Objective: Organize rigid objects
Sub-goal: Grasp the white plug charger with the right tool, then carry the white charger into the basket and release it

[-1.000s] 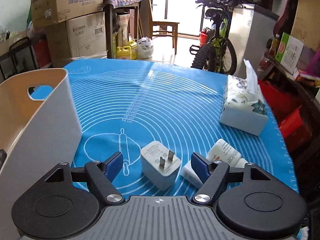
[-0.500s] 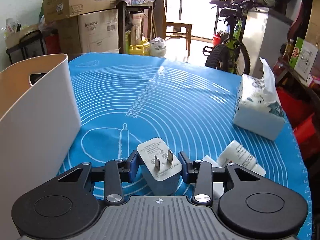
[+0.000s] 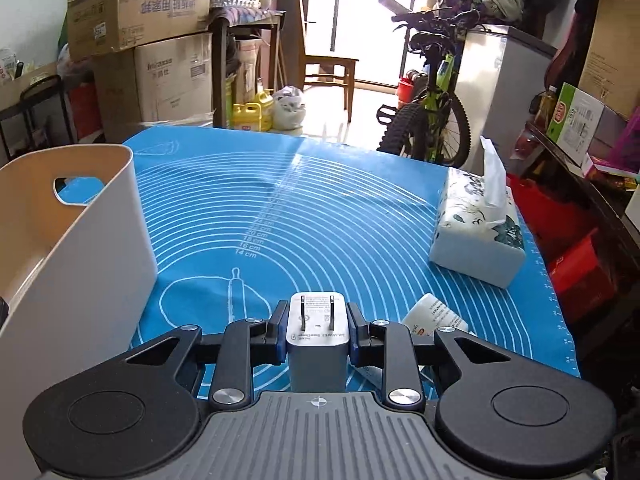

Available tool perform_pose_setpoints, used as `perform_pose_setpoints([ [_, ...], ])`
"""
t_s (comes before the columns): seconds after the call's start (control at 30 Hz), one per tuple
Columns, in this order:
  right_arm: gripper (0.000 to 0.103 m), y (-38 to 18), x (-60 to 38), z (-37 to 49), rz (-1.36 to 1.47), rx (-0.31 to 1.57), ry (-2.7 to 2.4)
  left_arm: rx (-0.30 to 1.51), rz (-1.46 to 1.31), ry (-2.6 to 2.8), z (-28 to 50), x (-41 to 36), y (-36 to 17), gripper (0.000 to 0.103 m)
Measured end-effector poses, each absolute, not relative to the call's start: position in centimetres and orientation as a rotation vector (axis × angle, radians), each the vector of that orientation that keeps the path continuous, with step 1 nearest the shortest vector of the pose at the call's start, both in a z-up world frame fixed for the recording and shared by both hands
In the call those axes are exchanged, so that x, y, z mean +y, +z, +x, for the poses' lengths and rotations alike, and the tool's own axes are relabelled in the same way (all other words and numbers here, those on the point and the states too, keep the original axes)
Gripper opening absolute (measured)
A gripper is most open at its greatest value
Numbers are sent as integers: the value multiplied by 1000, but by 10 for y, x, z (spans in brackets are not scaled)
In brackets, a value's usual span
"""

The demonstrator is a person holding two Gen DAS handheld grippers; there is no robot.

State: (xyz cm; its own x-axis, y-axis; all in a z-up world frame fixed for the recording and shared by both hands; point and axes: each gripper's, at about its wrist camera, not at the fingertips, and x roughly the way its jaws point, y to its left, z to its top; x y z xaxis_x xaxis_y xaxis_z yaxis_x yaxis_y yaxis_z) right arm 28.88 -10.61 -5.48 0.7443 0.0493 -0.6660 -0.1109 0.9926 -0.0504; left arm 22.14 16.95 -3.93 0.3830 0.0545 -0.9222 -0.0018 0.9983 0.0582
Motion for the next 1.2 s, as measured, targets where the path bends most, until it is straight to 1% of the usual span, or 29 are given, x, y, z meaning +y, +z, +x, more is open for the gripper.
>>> perform_pose_setpoints([
  [0.13,36,-34,-99,282,-84,685,97,1178,51,36,221,169,-39,11],
  [0.43,36,35,-55,252,-59,550,207,1178,51,38,221,168,-38,11],
  [0.67,36,65,-2,233,-68,482,350,1177,50,38,221,168,-38,11],
  [0.83,36,59,34,228,-101,515,419,1176,47,36,221,168,-39,11],
  [1.2,36,8,88,223,-239,689,484,1174,42,31,221,168,-38,10],
])
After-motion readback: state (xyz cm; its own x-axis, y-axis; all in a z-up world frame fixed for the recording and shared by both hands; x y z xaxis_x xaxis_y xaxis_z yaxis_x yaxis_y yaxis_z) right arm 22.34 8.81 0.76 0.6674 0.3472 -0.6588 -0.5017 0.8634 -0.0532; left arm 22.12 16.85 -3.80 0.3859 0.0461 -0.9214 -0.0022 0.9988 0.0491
